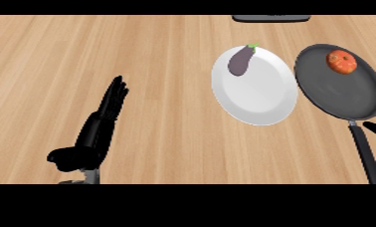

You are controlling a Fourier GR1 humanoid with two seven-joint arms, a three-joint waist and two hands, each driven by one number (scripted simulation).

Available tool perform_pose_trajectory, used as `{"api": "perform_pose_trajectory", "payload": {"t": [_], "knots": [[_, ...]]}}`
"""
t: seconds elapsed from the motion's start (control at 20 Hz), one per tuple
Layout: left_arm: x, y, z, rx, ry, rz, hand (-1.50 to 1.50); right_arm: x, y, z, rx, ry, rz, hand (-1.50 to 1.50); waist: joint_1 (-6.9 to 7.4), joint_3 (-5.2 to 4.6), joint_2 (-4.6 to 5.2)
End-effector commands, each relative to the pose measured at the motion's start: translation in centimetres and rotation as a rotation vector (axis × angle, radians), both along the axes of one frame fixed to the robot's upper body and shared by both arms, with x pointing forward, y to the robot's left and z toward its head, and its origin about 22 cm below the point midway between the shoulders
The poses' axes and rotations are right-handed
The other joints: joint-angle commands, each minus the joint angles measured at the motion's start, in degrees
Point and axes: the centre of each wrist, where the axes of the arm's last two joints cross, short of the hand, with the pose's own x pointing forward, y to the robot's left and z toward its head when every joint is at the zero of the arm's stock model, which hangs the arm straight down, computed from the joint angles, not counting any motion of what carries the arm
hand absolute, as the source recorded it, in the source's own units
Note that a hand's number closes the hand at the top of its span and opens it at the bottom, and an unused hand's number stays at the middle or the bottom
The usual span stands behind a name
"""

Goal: Pick the squash from the plate and place it in the pan

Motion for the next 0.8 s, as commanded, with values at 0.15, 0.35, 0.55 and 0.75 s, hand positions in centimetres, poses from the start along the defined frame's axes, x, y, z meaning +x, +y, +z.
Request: {"api": "perform_pose_trajectory", "payload": {"t": [0.15, 0.35, 0.55, 0.75], "knots": [[-0.3, 1.3, 1.6, 0.009, -0.012, 0.004, 0.0, -3.1, 1.3, 1.6, -0.031, 0.031, 0.007, -1.5, 0.47, 0.06, 0.15], [2.0, -0.5, 0.2, 0.001, -0.006, -0.017, 0.0, -3.0, 1.5, 0.5, -0.046, 0.051, 0.022, -1.5, 0.43, 0.06, 0.22], [1.3, 0.5, 0.4, -0.016, -0.005, -0.011, 0.0, -3.1, 3.3, 1.6, -0.06, 0.08, -0.013, -1.5, 0.45, 0.06, 0.2], [-0.2, 0.3, -0.9, 0.0, -0.014, -0.015, 0.0, -5.2, 1.3, 0.8, -0.068, 0.096, -0.036, -1.5, 0.46, 0.06, 0.19]]}}
